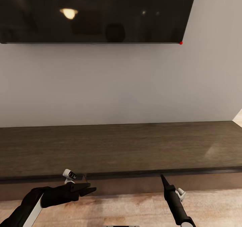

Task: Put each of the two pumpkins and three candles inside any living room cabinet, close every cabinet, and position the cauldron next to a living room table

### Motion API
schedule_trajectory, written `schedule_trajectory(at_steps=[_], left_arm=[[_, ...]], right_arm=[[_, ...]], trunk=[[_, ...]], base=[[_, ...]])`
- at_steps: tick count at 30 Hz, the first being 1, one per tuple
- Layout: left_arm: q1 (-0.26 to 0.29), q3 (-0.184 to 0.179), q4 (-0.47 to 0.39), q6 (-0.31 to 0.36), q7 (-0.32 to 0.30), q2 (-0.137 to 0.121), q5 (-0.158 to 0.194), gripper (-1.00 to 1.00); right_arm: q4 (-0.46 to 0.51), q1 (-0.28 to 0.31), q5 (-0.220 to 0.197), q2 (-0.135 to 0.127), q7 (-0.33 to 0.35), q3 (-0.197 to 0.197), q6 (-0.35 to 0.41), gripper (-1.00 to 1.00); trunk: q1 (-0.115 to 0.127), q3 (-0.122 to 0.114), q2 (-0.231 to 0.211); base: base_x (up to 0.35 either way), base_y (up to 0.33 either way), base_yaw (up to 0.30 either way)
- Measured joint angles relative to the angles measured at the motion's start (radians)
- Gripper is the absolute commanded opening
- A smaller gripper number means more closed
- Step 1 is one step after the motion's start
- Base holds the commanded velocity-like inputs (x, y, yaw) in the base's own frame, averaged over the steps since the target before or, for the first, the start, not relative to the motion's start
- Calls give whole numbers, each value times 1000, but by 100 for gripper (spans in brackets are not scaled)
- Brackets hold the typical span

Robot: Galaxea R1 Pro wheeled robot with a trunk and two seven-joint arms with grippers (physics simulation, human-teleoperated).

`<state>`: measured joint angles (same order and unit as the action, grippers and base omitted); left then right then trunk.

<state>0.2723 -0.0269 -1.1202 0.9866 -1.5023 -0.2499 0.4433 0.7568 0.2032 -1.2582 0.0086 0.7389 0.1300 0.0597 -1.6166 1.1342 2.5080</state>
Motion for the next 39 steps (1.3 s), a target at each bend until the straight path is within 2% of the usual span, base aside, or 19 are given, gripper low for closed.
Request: schedule_trajectory(at_steps=[8, 39], left_arm=[[0, 1, 2, -1, 0, -1, 0, 100], [0, 0, 1, -1, 0, 0, -1, 100]], right_arm=[[2, 0, 0, 0, -4, 1, 0, -100], [4, 0, -14, -1, -10, 12, 0, -100]], trunk=[[0, 0, 0], [0, 0, 0]], base=[[-71, 0, 0], [-250, 0, 0]])
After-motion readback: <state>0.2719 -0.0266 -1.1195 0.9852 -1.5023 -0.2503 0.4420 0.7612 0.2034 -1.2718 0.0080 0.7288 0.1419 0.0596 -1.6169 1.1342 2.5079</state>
